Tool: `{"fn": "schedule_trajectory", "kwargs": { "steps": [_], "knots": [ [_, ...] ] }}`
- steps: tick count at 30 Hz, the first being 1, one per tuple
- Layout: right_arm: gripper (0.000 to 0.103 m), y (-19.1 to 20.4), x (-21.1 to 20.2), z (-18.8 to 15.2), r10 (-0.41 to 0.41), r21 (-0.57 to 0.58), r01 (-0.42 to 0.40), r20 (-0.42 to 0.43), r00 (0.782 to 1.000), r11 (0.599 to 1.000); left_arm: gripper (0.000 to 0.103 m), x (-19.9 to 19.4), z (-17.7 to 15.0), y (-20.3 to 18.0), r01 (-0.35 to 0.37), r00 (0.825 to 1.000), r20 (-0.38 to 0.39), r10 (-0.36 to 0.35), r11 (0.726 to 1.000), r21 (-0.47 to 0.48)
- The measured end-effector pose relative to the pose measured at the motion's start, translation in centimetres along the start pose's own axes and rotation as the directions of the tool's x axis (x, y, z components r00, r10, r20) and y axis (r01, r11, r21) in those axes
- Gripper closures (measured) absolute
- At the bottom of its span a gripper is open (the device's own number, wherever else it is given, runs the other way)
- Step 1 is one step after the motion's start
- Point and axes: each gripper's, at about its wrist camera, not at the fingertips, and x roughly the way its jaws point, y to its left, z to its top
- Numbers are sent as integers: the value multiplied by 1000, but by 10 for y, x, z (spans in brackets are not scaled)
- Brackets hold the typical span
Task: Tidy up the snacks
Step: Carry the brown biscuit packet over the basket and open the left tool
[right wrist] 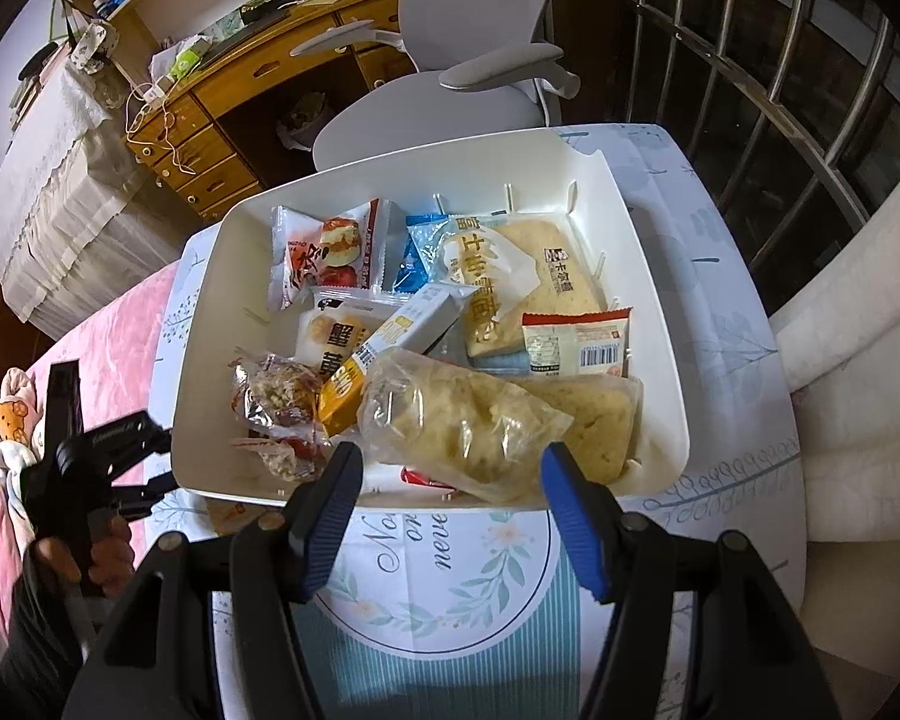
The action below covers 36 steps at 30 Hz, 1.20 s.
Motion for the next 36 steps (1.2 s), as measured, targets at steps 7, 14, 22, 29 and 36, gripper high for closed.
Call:
{"fn": "schedule_trajectory", "kwargs": {
  "steps": [7,14,22,29,36],
  "knots": [
    [41,2,-3,-12,-1,12,1,2,1000,1000,38,-5,-35,11,36,999,12,-36,999,16],
    [41,0,-9,-20,-2,12,2,7,1000,1000,37,4,-69,4,-44,999,32,40,992,121],
    [41,-15,-14,-31,-18,34,18,-1,1000,999,34,10,-82,-16,-177,980,132,151,959,220],
    [41,-27,-16,-32,-20,42,20,-6,1000,999,34,31,-85,-48,-384,912,260,316,882,273],
    [41,-37,-16,-26,-5,34,5,-11,1000,999,36,39,-91,-61,-435,885,304,352,859,271]
  ]
}}
